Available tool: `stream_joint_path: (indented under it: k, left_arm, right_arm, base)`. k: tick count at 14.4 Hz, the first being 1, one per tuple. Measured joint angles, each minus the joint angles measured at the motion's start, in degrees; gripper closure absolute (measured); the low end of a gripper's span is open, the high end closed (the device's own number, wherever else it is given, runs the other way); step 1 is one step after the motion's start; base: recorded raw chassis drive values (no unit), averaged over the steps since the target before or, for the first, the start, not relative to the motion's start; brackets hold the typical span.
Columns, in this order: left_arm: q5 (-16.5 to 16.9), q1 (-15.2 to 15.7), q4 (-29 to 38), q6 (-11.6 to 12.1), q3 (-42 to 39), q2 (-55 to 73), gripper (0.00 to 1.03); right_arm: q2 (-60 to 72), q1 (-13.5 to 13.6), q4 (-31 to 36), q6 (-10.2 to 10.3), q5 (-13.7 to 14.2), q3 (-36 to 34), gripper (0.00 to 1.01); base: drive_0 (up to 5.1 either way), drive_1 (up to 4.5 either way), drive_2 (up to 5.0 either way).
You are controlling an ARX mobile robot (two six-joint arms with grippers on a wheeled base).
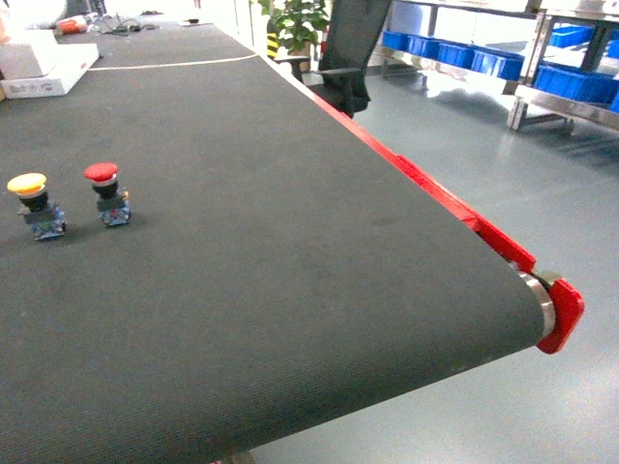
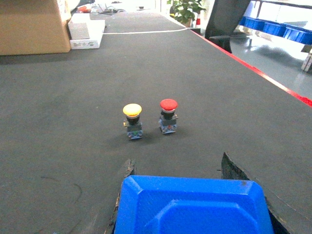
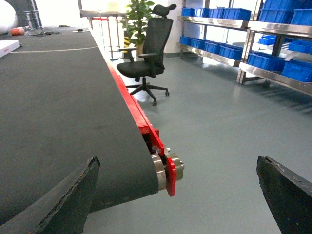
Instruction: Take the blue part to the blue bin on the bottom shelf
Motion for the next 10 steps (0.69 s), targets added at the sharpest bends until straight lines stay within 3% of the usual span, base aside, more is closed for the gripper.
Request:
stream_joint_path:
  k: [5, 10]
  left_arm:
    - [0.0, 0.0, 0.0, 0.0, 0.0, 0.0, 0.59]
    - [0.0, 0.0, 0.0, 0.0, 0.0, 0.0, 0.59]
  right_arm:
    - [0.0, 0.0, 0.0, 0.0, 0.0, 0.0, 0.03]
    - [0.0, 0.0, 0.0, 0.0, 0.0, 0.0, 0.03]
  base:
    - [0.0, 0.00, 0.0]
    - [-1.6, -1.62, -1.6]
